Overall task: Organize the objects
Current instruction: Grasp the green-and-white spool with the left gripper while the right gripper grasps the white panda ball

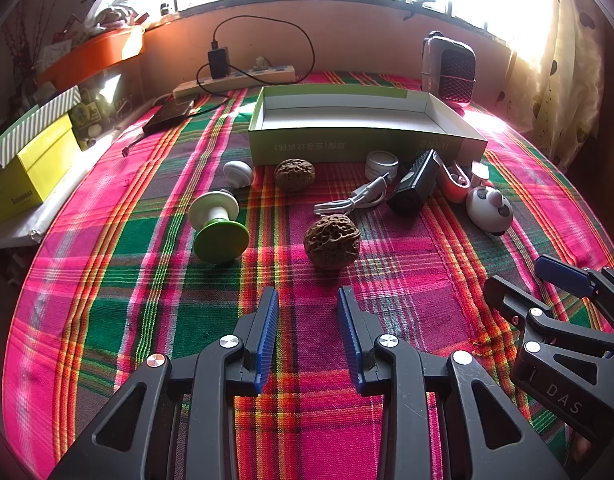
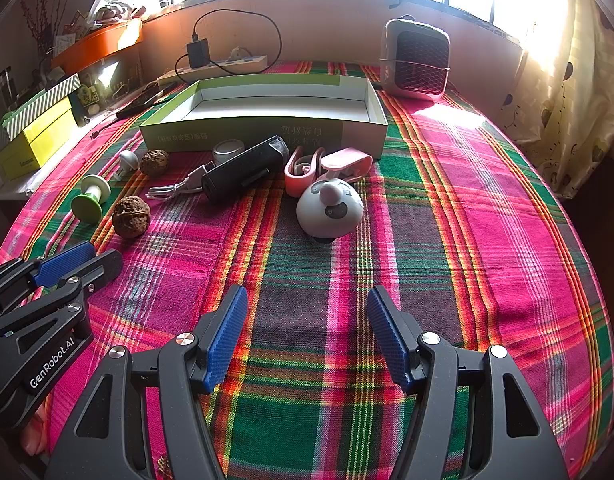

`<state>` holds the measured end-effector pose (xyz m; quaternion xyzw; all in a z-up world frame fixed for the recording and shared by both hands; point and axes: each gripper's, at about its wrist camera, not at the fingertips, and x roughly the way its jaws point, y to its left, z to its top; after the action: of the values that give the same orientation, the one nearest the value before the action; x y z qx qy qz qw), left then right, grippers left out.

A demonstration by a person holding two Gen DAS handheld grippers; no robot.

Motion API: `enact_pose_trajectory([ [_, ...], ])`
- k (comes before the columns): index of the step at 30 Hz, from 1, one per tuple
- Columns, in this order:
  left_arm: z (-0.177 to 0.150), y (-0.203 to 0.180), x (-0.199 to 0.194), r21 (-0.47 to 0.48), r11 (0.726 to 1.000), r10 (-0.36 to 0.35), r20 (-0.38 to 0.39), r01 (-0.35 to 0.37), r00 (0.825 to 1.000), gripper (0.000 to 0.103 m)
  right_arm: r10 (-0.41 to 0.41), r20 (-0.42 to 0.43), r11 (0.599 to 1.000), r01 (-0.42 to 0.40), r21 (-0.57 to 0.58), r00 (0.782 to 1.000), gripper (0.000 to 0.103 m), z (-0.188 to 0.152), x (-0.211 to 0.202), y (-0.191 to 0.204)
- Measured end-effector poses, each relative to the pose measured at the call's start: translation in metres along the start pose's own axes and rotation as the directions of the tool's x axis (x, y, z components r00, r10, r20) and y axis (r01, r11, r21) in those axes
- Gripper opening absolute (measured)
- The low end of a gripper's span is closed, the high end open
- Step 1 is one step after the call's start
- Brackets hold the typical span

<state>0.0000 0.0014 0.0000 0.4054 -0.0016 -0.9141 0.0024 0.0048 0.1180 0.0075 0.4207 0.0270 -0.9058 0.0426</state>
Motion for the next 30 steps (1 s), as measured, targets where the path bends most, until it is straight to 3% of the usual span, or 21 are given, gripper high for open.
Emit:
enact_pose_trajectory([
  [30,0.0008,0.0006,0.0007,0.006,1.0,-0.006,-0.001,0.006,1.0,0.029,0.004,-0.001,1.0,-0.004,-0.004,1.0,0.063,0.0007,-0.0008,0.0005],
])
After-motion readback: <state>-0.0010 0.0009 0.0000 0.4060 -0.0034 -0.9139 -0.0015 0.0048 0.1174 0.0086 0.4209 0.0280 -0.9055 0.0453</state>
